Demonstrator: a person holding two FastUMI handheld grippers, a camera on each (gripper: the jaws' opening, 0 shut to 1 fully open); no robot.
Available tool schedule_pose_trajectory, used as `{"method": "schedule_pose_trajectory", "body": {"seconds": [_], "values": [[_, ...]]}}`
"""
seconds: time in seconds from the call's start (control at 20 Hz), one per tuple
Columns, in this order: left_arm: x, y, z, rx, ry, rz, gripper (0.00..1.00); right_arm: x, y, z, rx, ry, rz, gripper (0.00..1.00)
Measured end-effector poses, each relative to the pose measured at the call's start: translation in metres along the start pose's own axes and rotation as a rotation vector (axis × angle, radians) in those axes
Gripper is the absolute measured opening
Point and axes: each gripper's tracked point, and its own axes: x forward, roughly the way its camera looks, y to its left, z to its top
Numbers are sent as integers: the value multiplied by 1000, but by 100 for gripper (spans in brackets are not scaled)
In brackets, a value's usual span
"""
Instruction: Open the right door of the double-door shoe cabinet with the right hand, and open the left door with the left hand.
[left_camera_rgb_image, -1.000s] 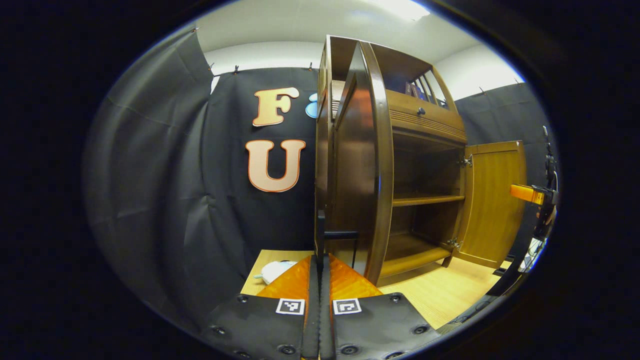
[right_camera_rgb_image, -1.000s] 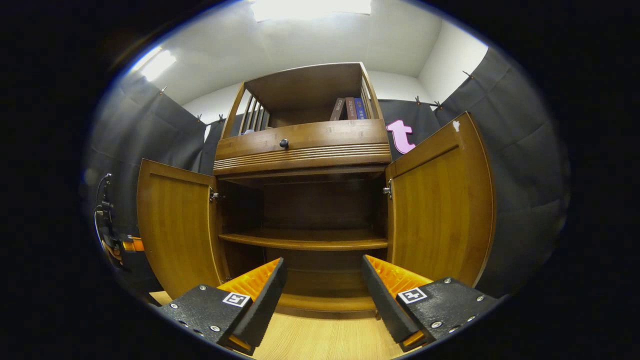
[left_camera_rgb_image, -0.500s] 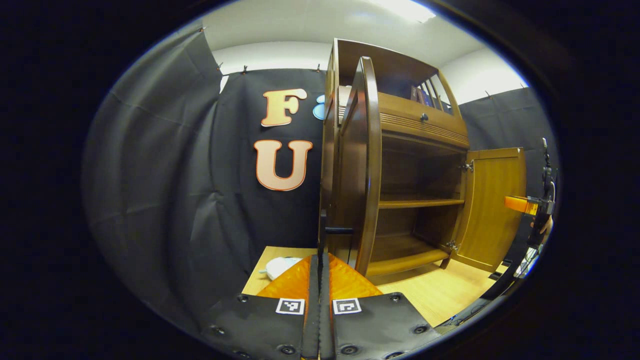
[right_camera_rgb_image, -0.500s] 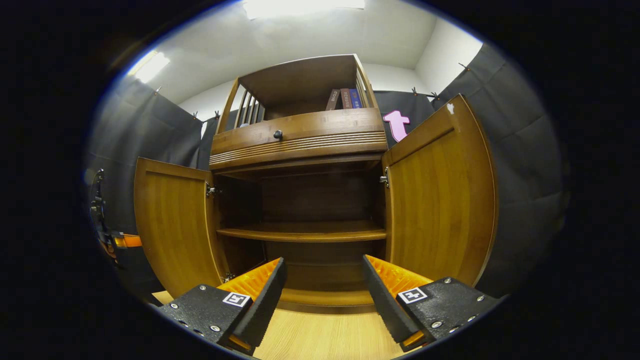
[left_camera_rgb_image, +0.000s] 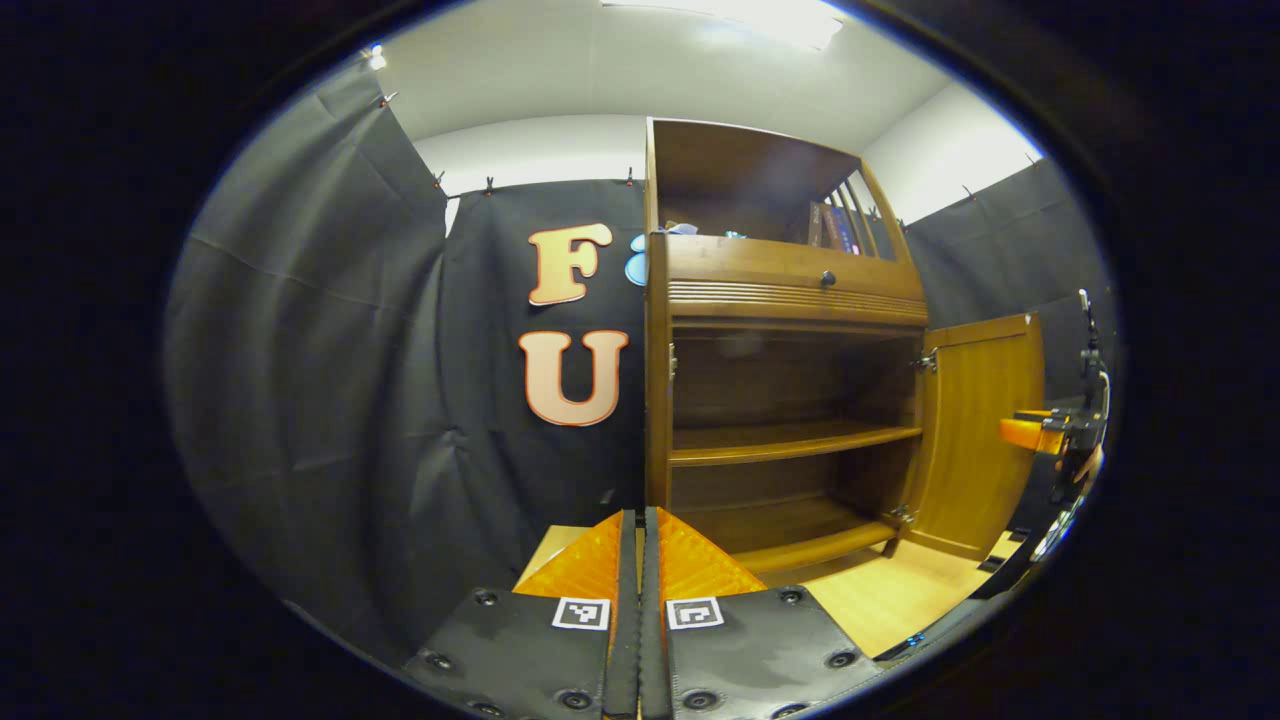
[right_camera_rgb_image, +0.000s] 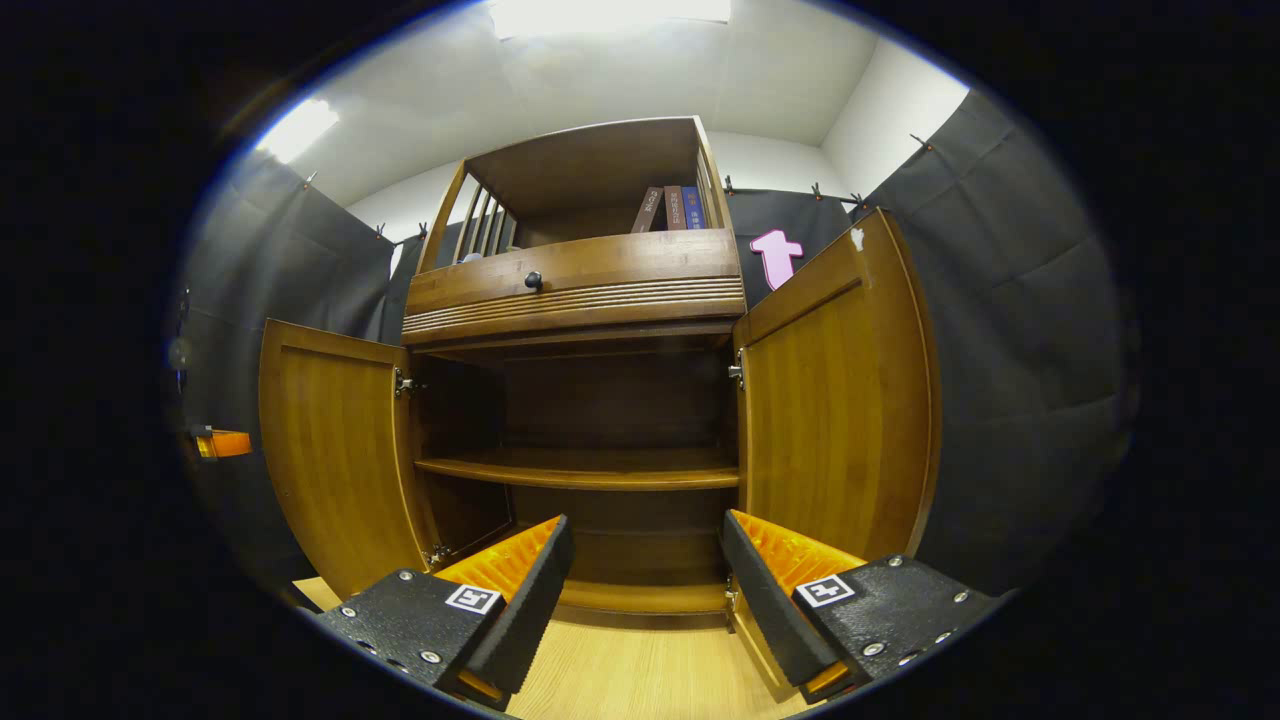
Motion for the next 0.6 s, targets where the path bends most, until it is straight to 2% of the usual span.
{"method": "schedule_pose_trajectory", "body": {"seconds": [0.15, 0.4, 0.5, 0.6], "values": [[1, -30, 23, -77, -9, -58, 8, -6, -10, 11, 4, -3, -11, 92], [0, -58, 55, -26, -55, -47, 8, -17, -26, 38, -30, -18, -26, 92], [0, -64, 62, -11, -69, -21, 22, -21, -29, 50, -50, -27, -29, 92], [4, -76, 68, -16, -78, -28, 32, -25, -34, 60, -60, -33, -36, 92]]}}
